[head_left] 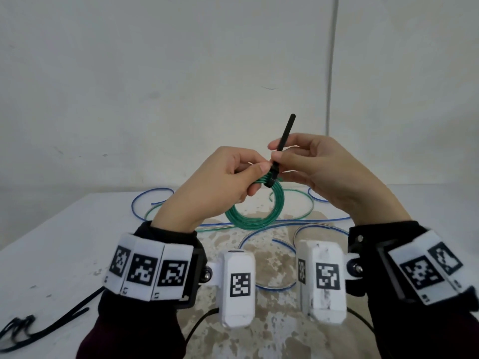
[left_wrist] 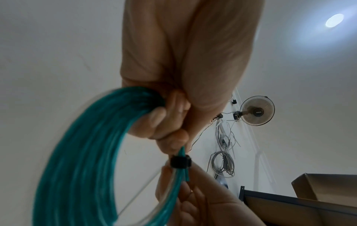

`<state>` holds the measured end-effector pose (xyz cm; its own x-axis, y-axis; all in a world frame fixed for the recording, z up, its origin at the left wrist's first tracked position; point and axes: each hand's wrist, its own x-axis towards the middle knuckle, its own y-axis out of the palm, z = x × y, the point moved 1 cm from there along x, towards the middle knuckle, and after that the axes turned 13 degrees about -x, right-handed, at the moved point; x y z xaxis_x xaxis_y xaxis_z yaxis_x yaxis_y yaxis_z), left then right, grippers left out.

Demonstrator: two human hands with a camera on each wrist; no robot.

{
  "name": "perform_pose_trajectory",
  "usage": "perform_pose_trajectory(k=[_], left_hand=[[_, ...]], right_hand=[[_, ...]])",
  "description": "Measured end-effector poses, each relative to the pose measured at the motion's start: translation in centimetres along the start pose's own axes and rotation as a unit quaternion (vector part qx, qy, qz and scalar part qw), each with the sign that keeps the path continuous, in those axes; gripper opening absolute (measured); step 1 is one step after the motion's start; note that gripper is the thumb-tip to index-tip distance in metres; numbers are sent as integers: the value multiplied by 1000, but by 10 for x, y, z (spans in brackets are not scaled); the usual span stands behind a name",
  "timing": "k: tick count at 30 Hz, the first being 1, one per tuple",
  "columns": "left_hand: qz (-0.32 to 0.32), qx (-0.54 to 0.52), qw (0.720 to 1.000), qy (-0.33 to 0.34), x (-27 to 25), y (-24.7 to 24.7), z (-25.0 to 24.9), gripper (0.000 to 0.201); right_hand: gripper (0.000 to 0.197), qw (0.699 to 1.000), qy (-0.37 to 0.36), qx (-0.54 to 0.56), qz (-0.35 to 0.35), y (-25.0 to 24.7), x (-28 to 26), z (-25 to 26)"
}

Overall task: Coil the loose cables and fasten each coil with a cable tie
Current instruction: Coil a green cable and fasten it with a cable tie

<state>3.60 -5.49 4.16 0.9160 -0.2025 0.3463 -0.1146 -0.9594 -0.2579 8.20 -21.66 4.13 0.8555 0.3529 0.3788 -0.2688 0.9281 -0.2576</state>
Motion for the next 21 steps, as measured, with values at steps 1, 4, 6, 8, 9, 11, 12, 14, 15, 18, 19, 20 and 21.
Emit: perform_pose_trajectory(k=[1,4,6,8,9,11,12,14,15,18,19,20,21], left_hand=[[-11,3,1000,-6,0,0,1,21],[-43,4,999,-14,2,2,4,20],[-59,-4,998,-9,4,3,5,20],[-69,-19,997,3,4,2,4,20],[-71,-30,997,6,4,2,4,20],[-66,-58,996,3,4,2,3,20],[-62,-71,996,1,4,3,2,21],[-58,-87,994,1,4,3,1,21],[-58,-92,994,3,4,3,1,21],[-67,-100,993,12,5,2,1,19],[-69,-104,992,15,5,1,0,19],[-71,-110,991,18,5,1,0,19],[-73,-116,990,20,5,0,0,19]], right_hand=[[11,1000,-5,-8,-9,1,0,0],[11,997,-37,-55,-38,2,-1,2],[20,995,-49,-88,-20,-1,-3,5],[38,993,-39,-105,32,-5,-6,8],[44,992,-35,-108,51,-8,-8,9],[49,991,-41,-109,70,-12,-11,11],[50,990,-46,-107,76,-13,-13,12],[53,989,-53,-105,85,-14,-14,14],[53,989,-57,-107,85,-14,-15,15],[50,988,-73,-118,64,-11,-14,17],[49,988,-78,-121,58,-9,-14,17],[49,987,-82,-123,54,-8,-13,18],[48,987,-84,-123,51,-7,-13,18]])
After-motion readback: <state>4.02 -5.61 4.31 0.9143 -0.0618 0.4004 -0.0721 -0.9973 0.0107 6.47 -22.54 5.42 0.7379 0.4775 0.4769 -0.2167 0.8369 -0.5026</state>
